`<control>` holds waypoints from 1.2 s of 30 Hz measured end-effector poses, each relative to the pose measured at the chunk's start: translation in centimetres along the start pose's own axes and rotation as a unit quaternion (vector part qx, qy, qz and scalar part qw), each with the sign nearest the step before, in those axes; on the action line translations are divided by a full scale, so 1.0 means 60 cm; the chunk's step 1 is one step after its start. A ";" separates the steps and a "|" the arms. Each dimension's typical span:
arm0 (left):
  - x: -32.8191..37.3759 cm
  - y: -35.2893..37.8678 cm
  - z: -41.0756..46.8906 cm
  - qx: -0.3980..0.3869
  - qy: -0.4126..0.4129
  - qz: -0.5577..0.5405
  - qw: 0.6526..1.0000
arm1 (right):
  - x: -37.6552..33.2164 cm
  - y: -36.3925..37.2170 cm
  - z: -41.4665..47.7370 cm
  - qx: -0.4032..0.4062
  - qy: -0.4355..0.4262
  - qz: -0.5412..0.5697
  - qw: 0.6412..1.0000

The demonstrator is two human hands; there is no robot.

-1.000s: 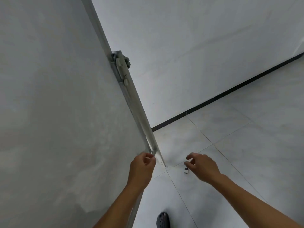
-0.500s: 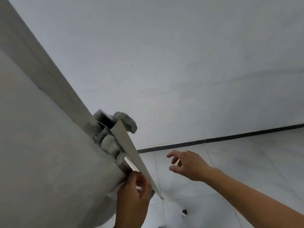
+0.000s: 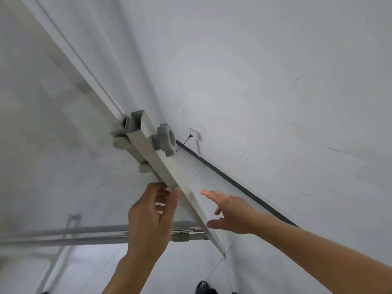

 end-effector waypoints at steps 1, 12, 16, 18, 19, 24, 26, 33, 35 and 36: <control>0.013 -0.009 0.001 0.018 0.007 0.009 1.000 | -0.010 0.001 0.010 0.000 -0.016 0.003 1.000; 0.010 -0.046 0.051 0.136 0.022 0.098 0.986 | -0.076 0.018 0.124 -0.024 -0.083 -0.060 0.994; -0.023 -0.079 0.081 0.175 -0.020 0.093 0.980 | -0.118 0.023 0.180 -0.017 -0.112 -0.078 0.990; -0.046 -0.101 0.092 0.187 -0.054 0.089 0.977 | -0.144 0.033 0.212 -0.021 -0.122 -0.088 0.988; -0.058 -0.114 0.096 0.193 -0.071 0.088 0.975 | -0.158 0.040 0.227 -0.022 -0.130 -0.090 0.987; -0.121 -0.177 0.123 0.260 -0.142 0.092 0.951 | -0.227 0.071 0.311 -0.035 -0.185 -0.111 0.976; -0.147 -0.201 0.133 0.285 -0.164 0.097 0.940 | -0.256 0.085 0.346 -0.048 -0.207 -0.117 0.970; -0.237 -0.282 0.177 0.366 -0.250 0.146 0.884 | -0.358 0.125 0.472 -0.090 -0.306 -0.149 0.936; -0.258 -0.300 0.189 0.385 -0.271 0.155 0.869 | -0.385 0.133 0.501 -0.089 -0.327 -0.155 0.928; -0.268 -0.309 0.195 0.393 -0.281 0.158 0.861 | -0.398 0.136 0.513 -0.091 -0.333 -0.156 0.926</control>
Point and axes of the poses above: each hand's wrist, its own z-axis towards the middle knuckle, its own y-axis out of the palm, x = y × z, the point moved 6 cm from there along z, towards the middle knuckle, and after that the axes turned 2 degrees about x, right-handed, at the moved point
